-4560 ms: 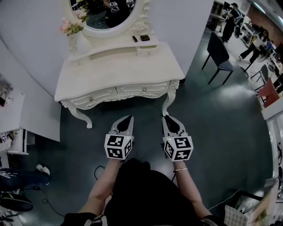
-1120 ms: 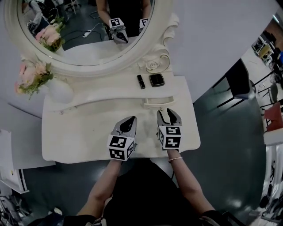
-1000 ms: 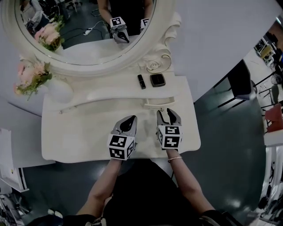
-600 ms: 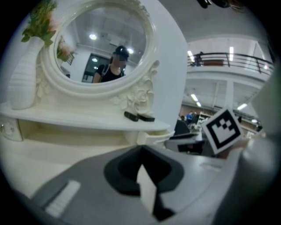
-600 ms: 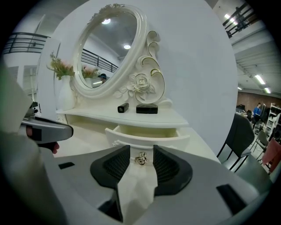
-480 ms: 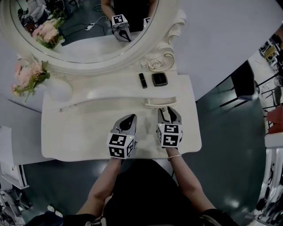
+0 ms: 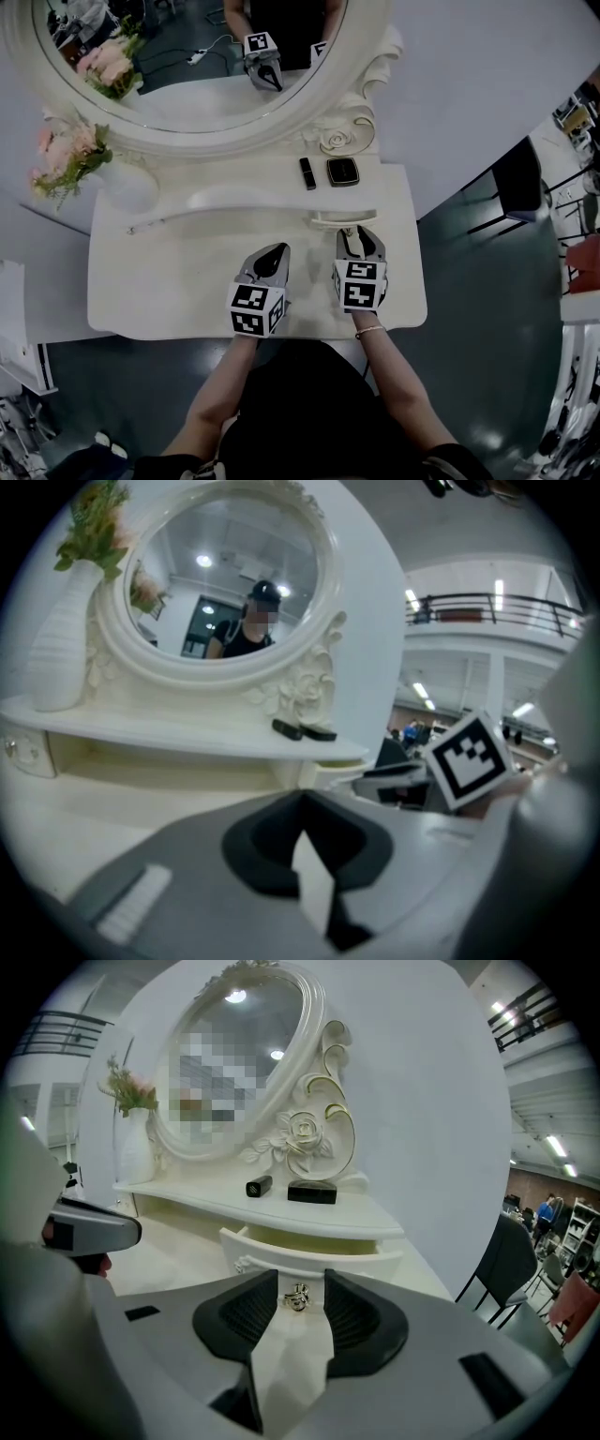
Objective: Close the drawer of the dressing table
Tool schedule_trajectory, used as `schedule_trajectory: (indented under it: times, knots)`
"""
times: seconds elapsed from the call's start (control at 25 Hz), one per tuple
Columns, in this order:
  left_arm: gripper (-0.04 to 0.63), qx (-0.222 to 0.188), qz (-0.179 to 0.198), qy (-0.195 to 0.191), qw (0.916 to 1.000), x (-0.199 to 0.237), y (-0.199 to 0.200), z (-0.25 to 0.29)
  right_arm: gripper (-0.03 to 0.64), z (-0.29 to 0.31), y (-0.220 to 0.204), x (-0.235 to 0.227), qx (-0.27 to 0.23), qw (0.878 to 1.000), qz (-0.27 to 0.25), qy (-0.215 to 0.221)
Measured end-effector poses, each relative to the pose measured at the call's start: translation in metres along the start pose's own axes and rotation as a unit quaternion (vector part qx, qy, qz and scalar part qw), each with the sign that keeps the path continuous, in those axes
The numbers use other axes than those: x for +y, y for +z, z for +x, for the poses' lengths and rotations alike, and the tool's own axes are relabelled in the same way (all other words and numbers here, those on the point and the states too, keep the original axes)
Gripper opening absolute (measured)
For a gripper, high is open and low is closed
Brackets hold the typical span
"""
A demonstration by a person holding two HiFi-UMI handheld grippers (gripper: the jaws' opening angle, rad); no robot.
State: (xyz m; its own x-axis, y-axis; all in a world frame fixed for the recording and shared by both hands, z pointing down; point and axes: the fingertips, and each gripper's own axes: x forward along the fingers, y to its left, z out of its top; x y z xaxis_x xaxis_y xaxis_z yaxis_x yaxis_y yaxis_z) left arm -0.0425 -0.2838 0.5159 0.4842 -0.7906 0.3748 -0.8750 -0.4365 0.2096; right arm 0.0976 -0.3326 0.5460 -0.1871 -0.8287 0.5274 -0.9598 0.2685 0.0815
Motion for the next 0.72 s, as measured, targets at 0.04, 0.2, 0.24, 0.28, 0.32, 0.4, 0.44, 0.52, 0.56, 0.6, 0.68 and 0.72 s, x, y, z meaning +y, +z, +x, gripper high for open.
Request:
schedule_trajectory:
  times: [0.04, 0.2, 0.24, 0.28, 0.32, 0.4, 0.44, 0.52, 0.56, 0.6, 0.68, 0.72]
  knots:
    - [0.005, 0.000, -0.001, 0.001, 1.0000, 0.001, 0.000, 0.000, 0.144, 0.001, 0.001, 0.000, 0.000, 1.000, -0.002, -0.001]
    - [0.005, -0.001, -0.002, 0.005, 1.0000, 0.004, 0.001, -0.001, 0.144, 0.005, 0.003, 0.000, -0.001, 1.000, -0.008, 0.001]
    - [0.005, -0.001, -0.002, 0.006, 1.0000, 0.004, 0.001, -0.001, 0.144, 0.006, 0.003, 0.000, 0.000, 1.000, -0.008, 0.001]
    - [0.005, -0.001, -0.001, 0.006, 1.0000, 0.004, 0.001, -0.001, 0.144, 0.007, 0.004, 0.000, 0.000, 1.000, -0.009, 0.002]
    - [0.005, -0.001, -0.001, 0.007, 1.0000, 0.004, 0.002, -0.001, 0.144, 0.008, 0.004, 0.000, 0.000, 1.000, -0.010, 0.002]
    - [0.005, -0.002, -0.001, 0.008, 1.0000, 0.004, 0.002, -0.001, 0.144, 0.010, 0.006, 0.000, -0.001, 1.000, -0.013, 0.003]
    - [0.005, -0.002, -0.001, 0.008, 1.0000, 0.004, 0.002, -0.001, 0.144, 0.011, 0.007, 0.000, -0.003, 1.000, -0.015, 0.004]
    - [0.005, -0.003, -0.001, 0.009, 1.0000, 0.004, 0.003, -0.001, 0.144, 0.014, 0.010, 0.000, -0.003, 1.000, -0.017, 0.005]
    - [0.005, -0.004, 0.000, 0.010, 0.9999, 0.004, 0.003, -0.001, 0.144, 0.015, 0.010, -0.001, -0.001, 1.000, -0.018, 0.006]
    - [0.005, -0.004, 0.000, 0.011, 0.9999, 0.003, 0.003, -0.001, 0.144, 0.016, 0.010, -0.001, 0.001, 1.000, -0.018, 0.006]
    - [0.005, -0.005, -0.001, 0.014, 0.9999, 0.004, 0.004, -0.001, 0.144, 0.019, 0.011, -0.002, 0.002, 1.000, -0.020, 0.006]
    - [0.005, -0.005, -0.001, 0.016, 0.9999, 0.004, 0.004, -0.002, 0.144, 0.020, 0.012, -0.002, 0.000, 1.000, -0.022, 0.007]
